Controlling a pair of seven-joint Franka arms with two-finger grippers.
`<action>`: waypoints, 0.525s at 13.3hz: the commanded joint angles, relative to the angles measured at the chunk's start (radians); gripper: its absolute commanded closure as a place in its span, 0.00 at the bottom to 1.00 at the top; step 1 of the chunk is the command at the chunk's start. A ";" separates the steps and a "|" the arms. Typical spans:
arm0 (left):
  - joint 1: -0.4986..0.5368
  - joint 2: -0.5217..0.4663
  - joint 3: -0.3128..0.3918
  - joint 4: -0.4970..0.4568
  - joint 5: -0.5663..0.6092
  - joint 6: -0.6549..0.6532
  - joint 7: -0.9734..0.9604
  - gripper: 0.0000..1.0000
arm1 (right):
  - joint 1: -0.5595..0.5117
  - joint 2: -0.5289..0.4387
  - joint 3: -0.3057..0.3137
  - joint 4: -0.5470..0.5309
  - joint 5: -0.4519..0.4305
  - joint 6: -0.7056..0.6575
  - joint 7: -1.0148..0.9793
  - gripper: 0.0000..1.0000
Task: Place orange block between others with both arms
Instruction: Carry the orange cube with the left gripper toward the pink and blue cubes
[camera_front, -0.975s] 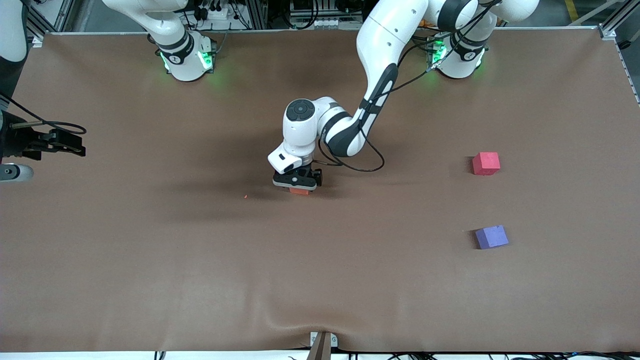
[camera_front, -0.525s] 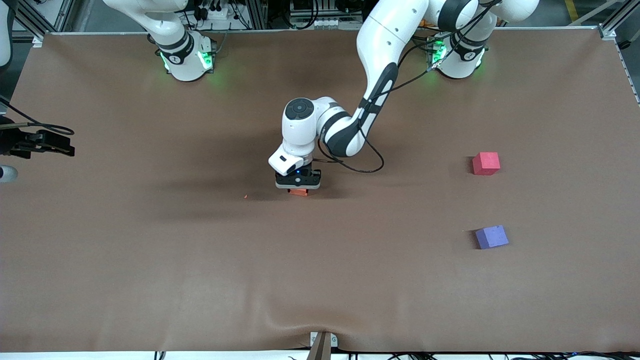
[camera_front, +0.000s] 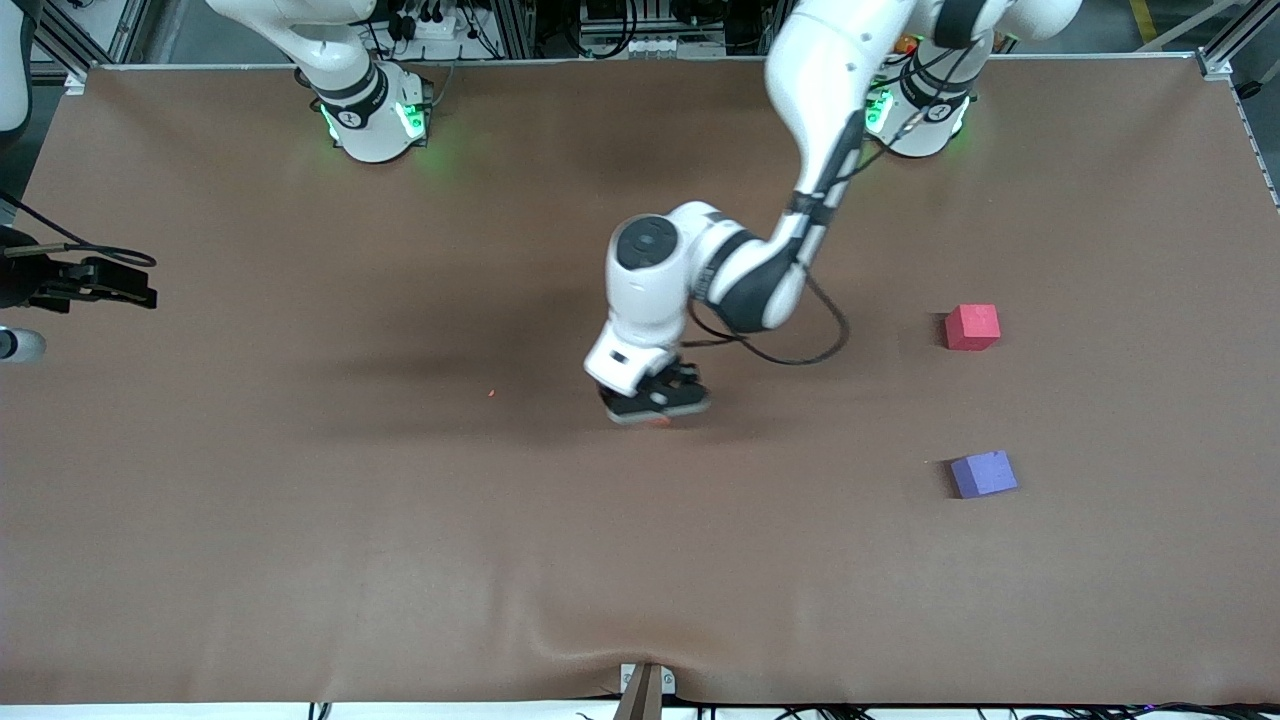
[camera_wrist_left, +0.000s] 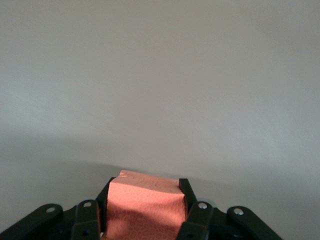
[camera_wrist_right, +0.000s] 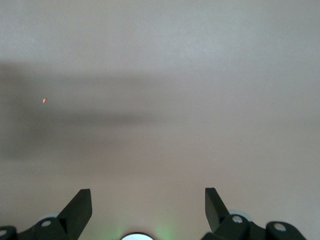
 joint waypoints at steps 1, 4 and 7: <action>0.109 -0.091 -0.016 -0.026 0.026 -0.097 -0.011 1.00 | -0.005 -0.024 0.009 -0.014 0.001 -0.032 0.020 0.00; 0.223 -0.122 -0.019 -0.066 0.026 -0.195 0.104 1.00 | -0.006 -0.024 0.008 -0.014 -0.001 -0.038 0.020 0.00; 0.286 -0.188 -0.019 -0.179 0.029 -0.226 0.180 1.00 | -0.009 -0.022 0.008 -0.016 -0.002 -0.039 0.020 0.00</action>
